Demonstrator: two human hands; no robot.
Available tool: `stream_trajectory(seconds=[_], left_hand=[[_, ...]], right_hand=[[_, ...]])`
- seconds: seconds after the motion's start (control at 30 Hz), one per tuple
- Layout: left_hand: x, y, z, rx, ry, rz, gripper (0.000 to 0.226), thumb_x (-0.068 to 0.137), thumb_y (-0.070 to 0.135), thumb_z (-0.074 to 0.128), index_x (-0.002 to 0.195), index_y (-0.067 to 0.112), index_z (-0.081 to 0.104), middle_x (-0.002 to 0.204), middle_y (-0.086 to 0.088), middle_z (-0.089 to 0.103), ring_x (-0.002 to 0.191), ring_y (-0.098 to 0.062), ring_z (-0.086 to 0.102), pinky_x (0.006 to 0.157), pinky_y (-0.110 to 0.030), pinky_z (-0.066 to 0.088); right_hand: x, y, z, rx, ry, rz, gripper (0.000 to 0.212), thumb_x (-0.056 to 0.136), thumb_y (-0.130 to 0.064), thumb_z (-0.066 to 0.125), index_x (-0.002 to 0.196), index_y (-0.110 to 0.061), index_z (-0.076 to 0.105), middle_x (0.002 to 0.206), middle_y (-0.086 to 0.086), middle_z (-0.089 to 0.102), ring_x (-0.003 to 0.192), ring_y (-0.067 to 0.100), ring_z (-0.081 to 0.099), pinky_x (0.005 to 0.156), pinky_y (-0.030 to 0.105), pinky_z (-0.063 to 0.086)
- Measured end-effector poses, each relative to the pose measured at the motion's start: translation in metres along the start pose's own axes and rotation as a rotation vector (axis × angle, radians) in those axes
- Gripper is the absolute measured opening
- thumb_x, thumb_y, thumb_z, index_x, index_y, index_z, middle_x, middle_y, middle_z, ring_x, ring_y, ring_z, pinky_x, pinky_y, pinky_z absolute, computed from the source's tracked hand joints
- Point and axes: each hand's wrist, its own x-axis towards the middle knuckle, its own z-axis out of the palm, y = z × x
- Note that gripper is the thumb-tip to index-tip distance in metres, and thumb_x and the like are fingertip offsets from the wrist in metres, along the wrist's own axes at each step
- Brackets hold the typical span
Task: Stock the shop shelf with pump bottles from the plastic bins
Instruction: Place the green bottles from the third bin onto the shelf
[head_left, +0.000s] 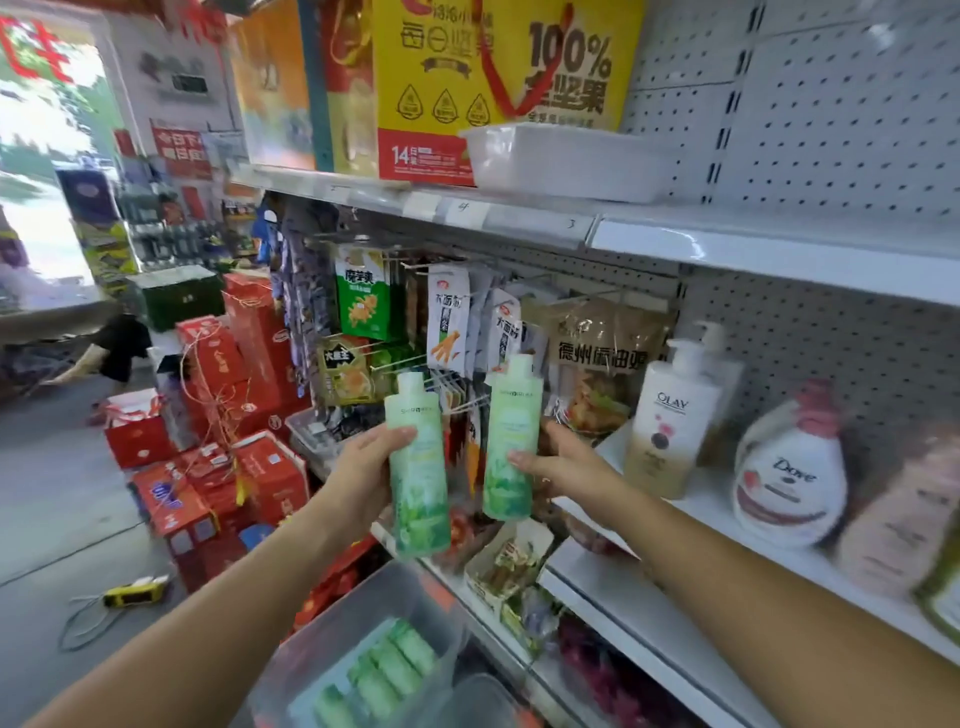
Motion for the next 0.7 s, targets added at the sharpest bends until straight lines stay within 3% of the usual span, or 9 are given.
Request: stream_trajectory(seconds=[0.07, 0.17, 0.3, 0.4, 0.53, 0.7], left_hand=[[-0.001, -0.004, 0.021, -0.012, -0.065, -0.014, 0.045, 0.072, 0.025, 0.07, 0.11, 0.002, 0.066, 0.095, -0.02, 0.069, 0.081, -0.033, 0.069, 0.072, -0.044, 0.059], [-0.004, -0.013, 0.057, -0.012, -0.173, -0.032, 0.047, 0.069, 0.028, 0.076, 0.108, 0.004, 0.068, 0.094, -0.018, 0.07, 0.081, -0.032, 0.069, 0.072, -0.042, 0.06], [-0.009, -0.028, 0.113, -0.012, -0.29, -0.103, 0.058, 0.069, 0.038, 0.079, 0.115, 0.005, 0.067, 0.103, -0.021, 0.069, 0.091, -0.036, 0.066, 0.084, -0.051, 0.055], [-0.018, -0.041, 0.157, -0.039, -0.379, -0.119, 0.048, 0.08, 0.034, 0.074, 0.119, 0.006, 0.066, 0.103, -0.018, 0.071, 0.089, -0.031, 0.069, 0.077, -0.045, 0.058], [-0.044, -0.061, 0.23, -0.078, -0.505, -0.128, 0.049, 0.081, 0.027, 0.065, 0.124, 0.006, 0.062, 0.113, -0.015, 0.072, 0.096, -0.024, 0.072, 0.078, -0.037, 0.061], [-0.079, -0.091, 0.322, -0.073, -0.668, -0.138, 0.083, 0.057, 0.042, 0.093, 0.124, 0.004, 0.062, 0.119, -0.018, 0.07, 0.102, -0.026, 0.071, 0.079, -0.035, 0.061]], right_hand=[[-0.025, -0.002, -0.013, 0.013, 0.049, 0.001, 0.041, 0.091, -0.018, 0.071, 0.125, -0.029, 0.051, 0.117, -0.008, 0.067, 0.1, 0.008, 0.067, 0.08, 0.03, 0.058], [-0.061, -0.002, -0.038, -0.015, 0.111, 0.033, 0.046, 0.09, -0.019, 0.072, 0.127, -0.031, 0.049, 0.125, -0.003, 0.066, 0.107, 0.018, 0.068, 0.091, 0.045, 0.057], [-0.108, 0.002, -0.08, -0.041, 0.185, 0.055, 0.05, 0.092, -0.019, 0.07, 0.133, -0.031, 0.045, 0.125, -0.004, 0.065, 0.11, 0.017, 0.066, 0.09, 0.045, 0.057], [-0.147, 0.006, -0.11, -0.068, 0.255, 0.061, 0.054, 0.092, -0.021, 0.07, 0.139, -0.025, 0.045, 0.126, -0.002, 0.065, 0.111, 0.018, 0.066, 0.09, 0.047, 0.058], [-0.218, 0.017, -0.158, -0.073, 0.344, 0.071, 0.049, 0.094, -0.02, 0.067, 0.137, -0.028, 0.045, 0.125, -0.004, 0.064, 0.111, 0.016, 0.065, 0.09, 0.043, 0.058], [-0.314, 0.035, -0.223, -0.067, 0.457, 0.094, 0.056, 0.094, -0.023, 0.068, 0.143, -0.032, 0.041, 0.125, -0.01, 0.064, 0.109, 0.011, 0.067, 0.087, 0.036, 0.058]])
